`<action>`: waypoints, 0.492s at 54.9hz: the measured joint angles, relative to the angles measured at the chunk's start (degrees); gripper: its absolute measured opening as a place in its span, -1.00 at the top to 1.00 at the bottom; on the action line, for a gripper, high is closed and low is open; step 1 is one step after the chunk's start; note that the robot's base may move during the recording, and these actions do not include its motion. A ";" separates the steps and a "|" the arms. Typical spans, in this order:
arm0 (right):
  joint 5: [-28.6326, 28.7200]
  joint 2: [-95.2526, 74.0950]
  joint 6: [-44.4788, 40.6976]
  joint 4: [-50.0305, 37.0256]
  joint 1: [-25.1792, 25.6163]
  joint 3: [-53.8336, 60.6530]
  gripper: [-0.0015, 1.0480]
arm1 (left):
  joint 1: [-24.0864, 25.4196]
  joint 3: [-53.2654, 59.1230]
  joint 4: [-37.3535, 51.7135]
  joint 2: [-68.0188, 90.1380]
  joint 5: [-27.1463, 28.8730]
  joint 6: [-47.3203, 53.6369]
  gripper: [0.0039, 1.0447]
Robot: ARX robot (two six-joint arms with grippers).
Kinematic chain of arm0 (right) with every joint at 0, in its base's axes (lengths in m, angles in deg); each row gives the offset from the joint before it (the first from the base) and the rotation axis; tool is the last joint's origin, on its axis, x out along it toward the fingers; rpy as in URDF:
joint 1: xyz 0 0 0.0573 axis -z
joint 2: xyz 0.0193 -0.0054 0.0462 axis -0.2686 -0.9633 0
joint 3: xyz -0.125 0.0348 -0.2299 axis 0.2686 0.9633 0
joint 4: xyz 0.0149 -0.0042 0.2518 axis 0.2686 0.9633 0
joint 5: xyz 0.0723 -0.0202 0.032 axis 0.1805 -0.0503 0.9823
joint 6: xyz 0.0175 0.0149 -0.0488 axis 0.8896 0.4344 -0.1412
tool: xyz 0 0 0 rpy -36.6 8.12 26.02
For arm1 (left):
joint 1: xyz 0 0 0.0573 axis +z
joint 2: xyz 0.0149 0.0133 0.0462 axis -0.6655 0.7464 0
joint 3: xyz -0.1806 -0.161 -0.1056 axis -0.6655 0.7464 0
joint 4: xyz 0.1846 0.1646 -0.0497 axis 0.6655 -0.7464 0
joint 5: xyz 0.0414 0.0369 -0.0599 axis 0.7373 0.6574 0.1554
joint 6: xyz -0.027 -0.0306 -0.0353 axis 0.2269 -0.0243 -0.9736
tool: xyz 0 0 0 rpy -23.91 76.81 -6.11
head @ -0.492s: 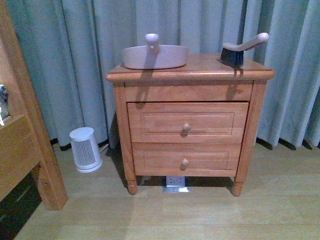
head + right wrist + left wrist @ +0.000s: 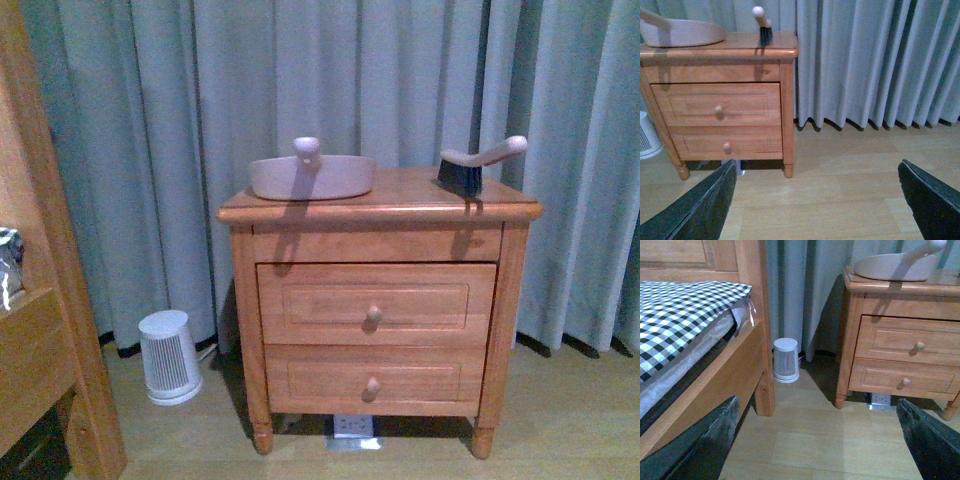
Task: Clean up trash
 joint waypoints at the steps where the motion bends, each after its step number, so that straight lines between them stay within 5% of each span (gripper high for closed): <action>1: -0.02 0.00 0.00 0.00 0.00 -0.02 -0.86 | 0.00 0.00 0.00 0.00 0.02 0.00 -0.86; 27: 0.00 0.00 0.00 0.00 0.00 0.00 -0.86 | 0.00 0.00 0.00 0.00 0.00 0.00 -0.86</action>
